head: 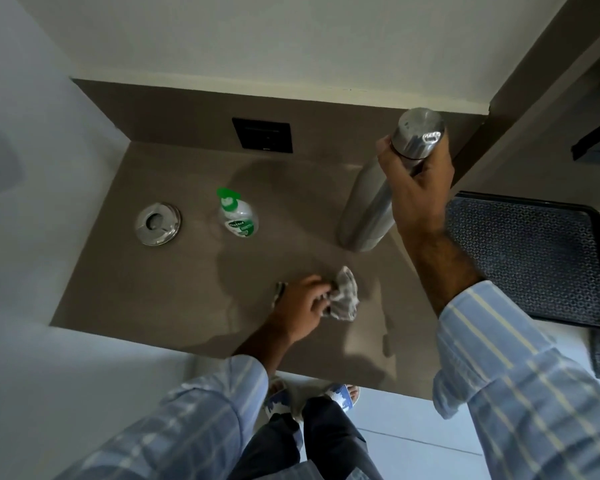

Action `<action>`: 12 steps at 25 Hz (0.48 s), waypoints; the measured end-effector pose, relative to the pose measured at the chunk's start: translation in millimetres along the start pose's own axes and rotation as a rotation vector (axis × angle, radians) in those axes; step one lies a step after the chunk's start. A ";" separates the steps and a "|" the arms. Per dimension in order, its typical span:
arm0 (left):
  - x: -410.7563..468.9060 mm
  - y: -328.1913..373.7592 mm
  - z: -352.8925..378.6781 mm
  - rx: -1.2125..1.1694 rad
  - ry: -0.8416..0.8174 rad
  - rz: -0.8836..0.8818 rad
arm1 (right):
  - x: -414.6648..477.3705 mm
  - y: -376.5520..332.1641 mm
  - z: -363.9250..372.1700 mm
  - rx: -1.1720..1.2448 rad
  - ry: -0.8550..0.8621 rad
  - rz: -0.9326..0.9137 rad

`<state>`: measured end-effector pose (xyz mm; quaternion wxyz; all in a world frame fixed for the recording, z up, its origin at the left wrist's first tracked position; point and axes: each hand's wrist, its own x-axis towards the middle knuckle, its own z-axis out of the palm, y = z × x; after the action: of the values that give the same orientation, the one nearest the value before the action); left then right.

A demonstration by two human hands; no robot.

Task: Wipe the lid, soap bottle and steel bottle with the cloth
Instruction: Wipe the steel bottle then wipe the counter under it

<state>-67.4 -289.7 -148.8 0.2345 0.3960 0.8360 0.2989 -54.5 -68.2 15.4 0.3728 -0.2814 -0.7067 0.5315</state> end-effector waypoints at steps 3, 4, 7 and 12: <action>-11.8 3.4 9.1 -0.018 -0.098 0.044 | -9.5 -3.3 -2.0 0.002 -0.064 -0.003; -13.0 3.6 9.0 -0.017 -0.121 0.039 | -13.9 -5.6 -2.4 -0.004 -0.082 -0.003; -14.4 5.7 5.6 -0.018 -0.166 -0.018 | -22.3 -14.6 -2.6 -0.033 -0.096 -0.046; -12.4 10.8 -6.8 -0.004 -0.209 -0.037 | -21.8 -16.1 -3.3 -0.082 -0.182 0.040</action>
<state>-58.9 -296.2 -134.7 0.3268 0.4090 0.8136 0.2530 -39.5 -88.2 26.4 0.2847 -0.2611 -0.7529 0.5328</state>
